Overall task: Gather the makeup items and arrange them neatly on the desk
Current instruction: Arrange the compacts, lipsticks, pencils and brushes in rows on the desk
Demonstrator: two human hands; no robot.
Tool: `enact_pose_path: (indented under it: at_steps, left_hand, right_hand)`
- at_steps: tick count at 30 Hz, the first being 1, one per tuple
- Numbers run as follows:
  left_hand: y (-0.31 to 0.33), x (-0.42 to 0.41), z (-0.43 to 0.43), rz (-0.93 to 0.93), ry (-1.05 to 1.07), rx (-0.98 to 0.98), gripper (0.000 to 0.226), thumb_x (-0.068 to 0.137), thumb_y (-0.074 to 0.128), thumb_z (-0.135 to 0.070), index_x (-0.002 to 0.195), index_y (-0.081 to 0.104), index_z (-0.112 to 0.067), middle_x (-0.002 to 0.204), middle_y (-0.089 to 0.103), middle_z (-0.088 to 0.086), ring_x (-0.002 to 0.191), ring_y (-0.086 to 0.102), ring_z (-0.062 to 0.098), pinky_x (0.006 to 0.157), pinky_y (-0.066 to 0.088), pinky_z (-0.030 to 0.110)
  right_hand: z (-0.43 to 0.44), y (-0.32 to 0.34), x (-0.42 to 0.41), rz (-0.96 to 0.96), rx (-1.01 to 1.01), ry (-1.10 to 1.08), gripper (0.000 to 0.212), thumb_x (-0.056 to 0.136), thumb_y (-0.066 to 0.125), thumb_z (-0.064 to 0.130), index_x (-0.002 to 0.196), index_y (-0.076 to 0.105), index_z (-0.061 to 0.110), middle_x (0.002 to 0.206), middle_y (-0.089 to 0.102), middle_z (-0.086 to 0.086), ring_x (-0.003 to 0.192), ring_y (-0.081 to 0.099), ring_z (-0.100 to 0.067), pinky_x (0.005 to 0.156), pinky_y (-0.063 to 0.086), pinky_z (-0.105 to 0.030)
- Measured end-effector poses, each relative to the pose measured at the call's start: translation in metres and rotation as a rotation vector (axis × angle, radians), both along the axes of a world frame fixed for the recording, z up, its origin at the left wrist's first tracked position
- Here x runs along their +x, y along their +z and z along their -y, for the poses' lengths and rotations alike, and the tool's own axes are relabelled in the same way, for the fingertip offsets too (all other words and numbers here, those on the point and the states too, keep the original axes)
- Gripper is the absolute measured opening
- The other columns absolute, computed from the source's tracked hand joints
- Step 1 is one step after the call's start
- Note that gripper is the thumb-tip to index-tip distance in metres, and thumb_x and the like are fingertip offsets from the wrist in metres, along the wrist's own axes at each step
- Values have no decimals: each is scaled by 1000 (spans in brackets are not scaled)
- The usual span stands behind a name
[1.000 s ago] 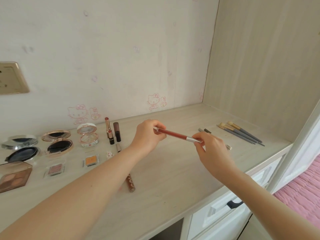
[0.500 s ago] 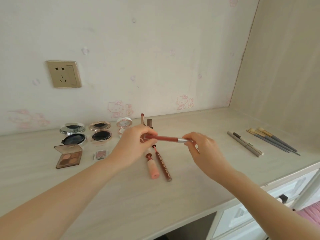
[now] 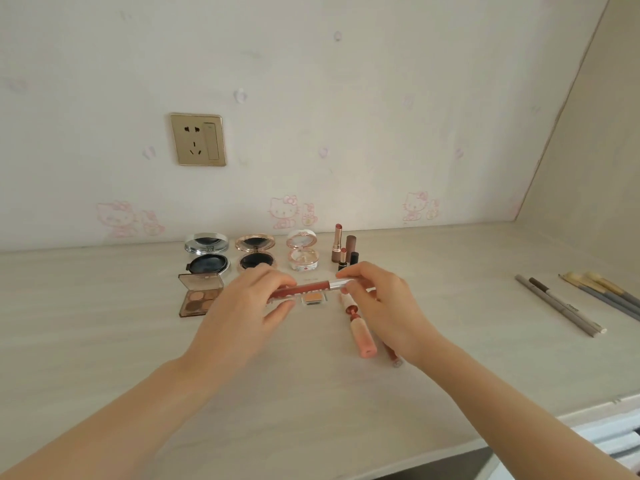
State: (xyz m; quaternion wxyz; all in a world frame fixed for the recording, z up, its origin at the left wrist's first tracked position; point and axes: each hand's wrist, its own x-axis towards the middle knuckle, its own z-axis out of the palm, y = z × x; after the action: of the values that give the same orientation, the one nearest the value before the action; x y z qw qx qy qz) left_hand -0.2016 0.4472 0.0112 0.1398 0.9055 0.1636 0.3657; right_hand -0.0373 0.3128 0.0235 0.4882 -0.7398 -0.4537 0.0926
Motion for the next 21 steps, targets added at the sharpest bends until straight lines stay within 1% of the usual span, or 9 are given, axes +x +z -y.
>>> enact_pose_path:
  at_steps: [2,4,7,9,11,13,14,17,21]
  left_hand:
    - [-3,-6,-4,29,59,16,21,82,74,-20,100,65,-25,94,59,-14,86,59,7,74,49,29]
    - [-7,-11,-9,48,87,38,21,81,74,-20,99,65,-25,93,61,-14,82,59,8,73,47,28]
    - [-16,-16,-14,80,90,57,16,83,73,-22,97,67,-24,90,62,-15,76,58,8,76,40,17]
    - [-21,-19,-16,137,89,56,13,85,71,-27,97,68,-23,89,62,-16,74,56,4,79,39,12]
    - [-23,-21,-18,184,76,49,19,87,62,-34,98,70,-21,89,62,-15,74,57,3,76,45,18]
    - [-24,-23,-20,214,49,48,23,88,59,-36,100,70,-21,91,63,-14,76,60,6,74,51,33]
    - [-23,-23,-20,223,35,45,22,88,59,-37,101,69,-22,92,63,-14,77,61,8,73,53,38]
    - [-25,-23,-20,245,10,28,21,89,58,-37,102,68,-24,95,63,-15,84,62,9,76,52,41]
    - [-25,-21,-20,231,7,-24,31,89,55,-39,102,72,-17,95,66,-13,89,58,4,82,46,25]
  right_hand:
    - [-9,-1,-6,-48,8,15,20,95,48,20,104,63,30,92,67,3,70,56,-9,63,48,-19]
    - [-17,-1,-10,-95,34,29,17,95,49,21,98,63,29,86,68,6,68,55,-10,61,46,-24]
    - [-25,-1,-14,-183,87,37,15,93,53,20,91,67,25,78,71,5,77,60,-8,65,42,-17]
    - [-28,1,-18,-242,127,63,13,93,56,21,89,69,21,76,70,1,72,60,-4,63,40,-12]
    - [-27,5,-22,-276,166,79,14,92,59,21,89,69,12,79,69,-7,54,55,2,53,38,-9]
    - [-24,9,-24,-276,183,105,17,92,60,19,90,67,3,83,68,-14,37,51,2,38,34,-8]
    - [-22,10,-24,-265,184,121,18,92,61,19,90,67,3,84,68,-14,34,49,0,36,33,-9]
    - [-24,6,-19,-193,195,124,13,89,63,22,84,70,12,76,71,-4,43,48,-1,46,33,-9]
    - [-25,-2,-13,-157,216,113,6,87,66,22,83,71,24,67,67,12,49,46,-3,54,34,-11]
